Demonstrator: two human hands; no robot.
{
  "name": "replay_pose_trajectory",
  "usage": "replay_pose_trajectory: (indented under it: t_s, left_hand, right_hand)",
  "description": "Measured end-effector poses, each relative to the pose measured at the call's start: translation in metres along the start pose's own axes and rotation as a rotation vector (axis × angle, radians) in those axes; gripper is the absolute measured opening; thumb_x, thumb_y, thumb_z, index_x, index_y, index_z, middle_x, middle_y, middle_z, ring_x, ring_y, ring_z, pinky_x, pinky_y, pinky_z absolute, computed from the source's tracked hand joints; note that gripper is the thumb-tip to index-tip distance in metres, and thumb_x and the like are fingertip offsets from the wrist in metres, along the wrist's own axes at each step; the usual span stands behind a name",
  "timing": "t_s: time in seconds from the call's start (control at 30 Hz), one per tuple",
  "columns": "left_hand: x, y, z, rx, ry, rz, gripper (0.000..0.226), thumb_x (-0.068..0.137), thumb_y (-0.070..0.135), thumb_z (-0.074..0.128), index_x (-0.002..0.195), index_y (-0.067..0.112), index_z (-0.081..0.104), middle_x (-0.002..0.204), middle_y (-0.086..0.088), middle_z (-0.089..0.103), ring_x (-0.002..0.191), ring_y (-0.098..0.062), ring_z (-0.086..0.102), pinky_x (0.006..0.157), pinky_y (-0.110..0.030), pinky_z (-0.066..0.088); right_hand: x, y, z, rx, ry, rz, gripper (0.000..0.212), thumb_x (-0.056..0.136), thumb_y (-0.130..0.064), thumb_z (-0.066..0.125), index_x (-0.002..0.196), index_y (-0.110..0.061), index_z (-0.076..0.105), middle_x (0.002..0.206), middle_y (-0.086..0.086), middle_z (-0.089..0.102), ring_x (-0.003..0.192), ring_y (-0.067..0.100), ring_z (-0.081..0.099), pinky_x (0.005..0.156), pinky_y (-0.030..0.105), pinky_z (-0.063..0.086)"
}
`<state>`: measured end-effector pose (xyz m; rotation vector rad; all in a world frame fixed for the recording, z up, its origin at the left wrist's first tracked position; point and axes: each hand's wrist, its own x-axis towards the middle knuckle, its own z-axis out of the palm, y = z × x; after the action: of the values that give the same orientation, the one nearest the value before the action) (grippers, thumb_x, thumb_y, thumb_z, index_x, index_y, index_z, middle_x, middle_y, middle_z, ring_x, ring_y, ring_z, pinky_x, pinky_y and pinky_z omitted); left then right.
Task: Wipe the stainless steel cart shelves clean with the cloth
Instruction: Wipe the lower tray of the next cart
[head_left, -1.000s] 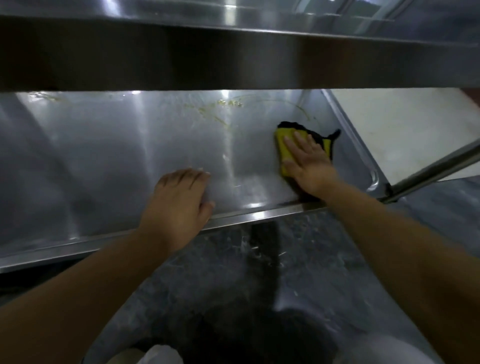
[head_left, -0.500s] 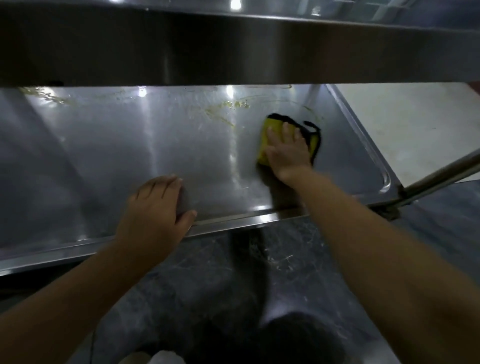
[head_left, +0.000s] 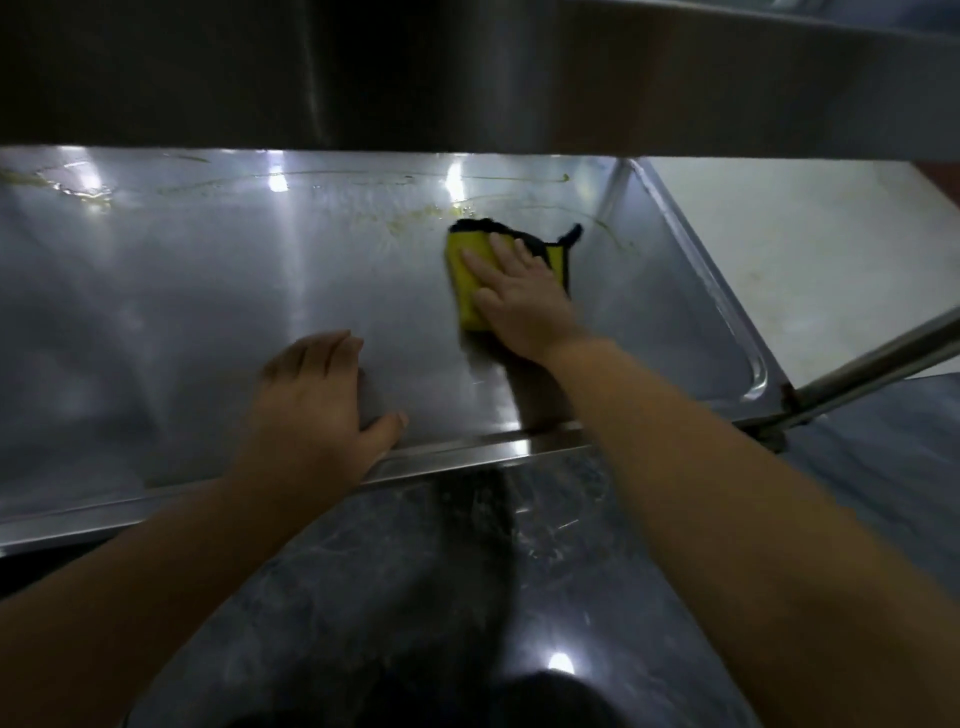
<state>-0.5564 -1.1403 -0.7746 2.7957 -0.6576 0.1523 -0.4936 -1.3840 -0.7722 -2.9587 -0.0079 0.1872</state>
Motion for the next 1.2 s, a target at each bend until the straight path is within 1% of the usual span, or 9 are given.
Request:
replay_pose_trajectory:
  t_s: [0.13, 0.23, 0.33, 0.4, 0.53, 0.67, 0.87, 1.0, 1.2]
  left_hand:
    - [0.020, 0.017, 0.009, 0.076, -0.043, 0.093, 0.076, 0.070, 0.056, 0.041, 0.120, 0.001, 0.057, 0.120, -0.019, 0.058, 0.108, -0.039, 0.055, 0.094, -0.038, 0.025]
    - [0.028, 0.018, 0.010, 0.068, -0.021, 0.117, 0.074, 0.072, 0.054, 0.041, 0.121, 0.001, 0.056, 0.121, -0.019, 0.057, 0.110, -0.039, 0.053, 0.096, -0.039, 0.023]
    - [0.025, 0.008, 0.007, 0.055, -0.007, 0.100, 0.072, 0.074, 0.052, 0.042, 0.120, -0.001, 0.057, 0.121, -0.021, 0.057, 0.109, -0.040, 0.054, 0.097, -0.040, 0.024]
    - [0.020, -0.003, 0.004, 0.051, -0.006, 0.075, 0.072, 0.074, 0.052, 0.042, 0.120, -0.001, 0.058, 0.120, -0.021, 0.058, 0.109, -0.040, 0.053, 0.097, -0.041, 0.026]
    - [0.007, -0.030, -0.003, 0.061, 0.023, 0.016, 0.071, 0.072, 0.051, 0.044, 0.117, -0.002, 0.058, 0.117, -0.022, 0.059, 0.106, -0.039, 0.052, 0.091, -0.042, 0.031]
    - [-0.007, -0.058, -0.014, 0.060, 0.003, -0.093, 0.073, 0.071, 0.051, 0.044, 0.118, -0.003, 0.057, 0.116, -0.024, 0.059, 0.105, -0.041, 0.052, 0.090, -0.048, 0.040]
    - [-0.033, -0.096, -0.036, 0.035, -0.004, -0.337, 0.085, 0.067, 0.055, 0.048, 0.133, 0.002, 0.046, 0.133, -0.021, 0.050, 0.122, -0.041, 0.042, 0.103, -0.049, 0.031]
    - [-0.049, -0.101, -0.039, 0.019, -0.016, -0.430, 0.079, 0.077, 0.039, 0.072, 0.137, 0.000, 0.040, 0.136, -0.023, 0.044, 0.124, -0.041, 0.037, 0.106, -0.049, 0.027]
    - [-0.013, -0.063, -0.023, -0.020, -0.035, -0.271, 0.075, 0.076, 0.052, 0.051, 0.127, -0.004, 0.049, 0.121, -0.025, 0.054, 0.109, -0.043, 0.050, 0.096, -0.048, 0.036]
  right_hand:
    - [-0.022, 0.093, -0.017, -0.086, -0.003, 0.075, 0.061, 0.092, -0.037, 0.018, 0.141, -0.008, 0.042, 0.151, 0.024, 0.030, 0.136, 0.053, 0.026, 0.110, 0.062, 0.022]
    - [-0.032, 0.140, -0.024, -0.171, 0.049, 0.127, 0.021, 0.089, -0.016, 0.037, 0.105, -0.005, 0.045, 0.126, 0.029, 0.056, 0.106, 0.062, 0.052, 0.078, 0.075, 0.042]
    - [-0.029, 0.148, -0.031, -0.215, 0.036, 0.423, 0.048, 0.100, -0.028, 0.033, 0.147, -0.016, 0.032, 0.156, 0.017, 0.022, 0.140, 0.045, 0.019, 0.110, 0.062, 0.019]
    - [-0.019, 0.143, -0.022, -0.172, 0.051, 0.466, 0.054, 0.100, -0.038, 0.022, 0.149, -0.018, 0.029, 0.159, 0.017, 0.009, 0.142, 0.045, 0.008, 0.113, 0.061, 0.010]
    - [-0.001, 0.070, -0.005, -0.160, 0.123, 0.416, 0.057, 0.099, -0.035, 0.011, 0.153, -0.018, 0.012, 0.156, 0.026, 0.005, 0.139, 0.052, 0.011, 0.113, 0.056, 0.010]
    - [0.041, -0.027, 0.028, -0.201, 0.037, 0.118, 0.094, 0.075, -0.032, -0.035, 0.151, -0.009, 0.015, 0.156, 0.026, 0.009, 0.139, 0.055, 0.008, 0.112, 0.061, -0.002]
    - [0.058, -0.184, 0.025, -0.013, -0.089, -0.112, 0.061, 0.099, -0.038, 0.028, 0.154, -0.025, 0.005, 0.160, 0.013, -0.008, 0.145, 0.041, -0.009, 0.117, 0.048, -0.005]
    - [0.069, -0.217, 0.023, 0.095, -0.216, -0.264, 0.058, 0.099, -0.036, 0.028, 0.152, -0.037, 0.005, 0.160, 0.001, -0.012, 0.146, 0.027, -0.014, 0.116, 0.040, -0.008]
    - [0.074, -0.137, 0.012, 0.024, -0.112, -0.227, 0.055, 0.100, -0.039, 0.024, 0.151, -0.039, 0.005, 0.161, -0.002, -0.008, 0.148, 0.022, -0.007, 0.118, 0.039, -0.003]
